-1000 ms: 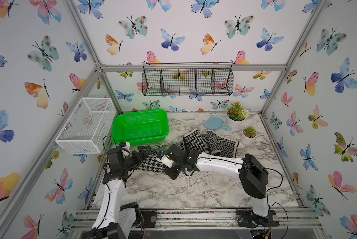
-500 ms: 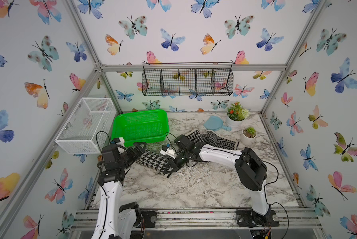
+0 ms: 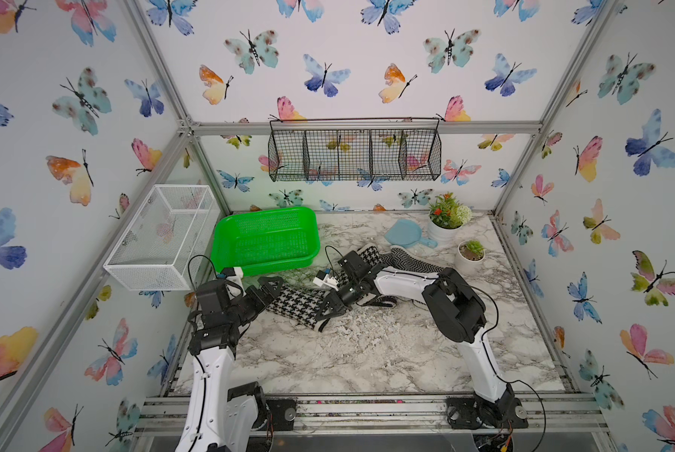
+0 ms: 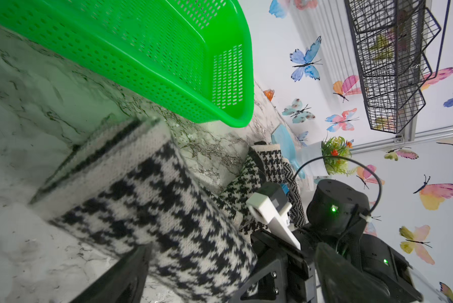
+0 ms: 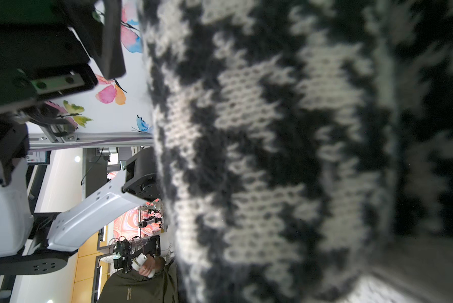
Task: Roll up the scarf and place it into the basket
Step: Roll the scarf at the center of the board.
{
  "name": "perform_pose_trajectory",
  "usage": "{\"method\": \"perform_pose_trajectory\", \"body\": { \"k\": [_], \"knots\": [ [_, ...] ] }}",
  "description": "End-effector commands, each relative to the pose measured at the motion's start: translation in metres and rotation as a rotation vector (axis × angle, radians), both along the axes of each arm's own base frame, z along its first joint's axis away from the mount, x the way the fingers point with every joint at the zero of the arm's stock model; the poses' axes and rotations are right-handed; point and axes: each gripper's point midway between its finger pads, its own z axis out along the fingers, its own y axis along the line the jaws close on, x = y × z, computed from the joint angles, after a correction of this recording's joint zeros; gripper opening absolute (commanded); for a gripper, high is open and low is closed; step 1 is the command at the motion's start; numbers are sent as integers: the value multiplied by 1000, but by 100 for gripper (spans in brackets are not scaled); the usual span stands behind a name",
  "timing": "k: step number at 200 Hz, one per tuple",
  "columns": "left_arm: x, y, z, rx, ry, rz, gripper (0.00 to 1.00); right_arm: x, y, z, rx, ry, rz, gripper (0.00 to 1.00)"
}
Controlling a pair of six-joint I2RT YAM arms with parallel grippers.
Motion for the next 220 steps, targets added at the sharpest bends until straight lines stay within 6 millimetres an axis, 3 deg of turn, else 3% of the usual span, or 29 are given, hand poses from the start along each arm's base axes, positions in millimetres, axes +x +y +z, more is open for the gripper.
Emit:
{"method": "perform_pose_trajectory", "body": {
  "k": [1,84,116,181,214,220],
  "knots": [
    [-3,-12,5,-49,-55,-66,98,10,2,-7,-17,23,-11,3],
    [12,-33,22,-213,-186,-197,98,19,-1,-33,-118,-15,-21,6],
    [23,-33,5,-237,-168,-197,98,25,1,-33,-135,-42,-33,8],
    [53,-10,-37,-305,-93,-14,98,34,-1,-44,-226,-103,-17,17],
    [59,5,-66,-309,-1,114,98,57,-4,-28,-276,-271,-71,31],
    [60,8,-73,-303,24,139,98,62,-4,-21,-284,-308,-87,43]
  ]
}}
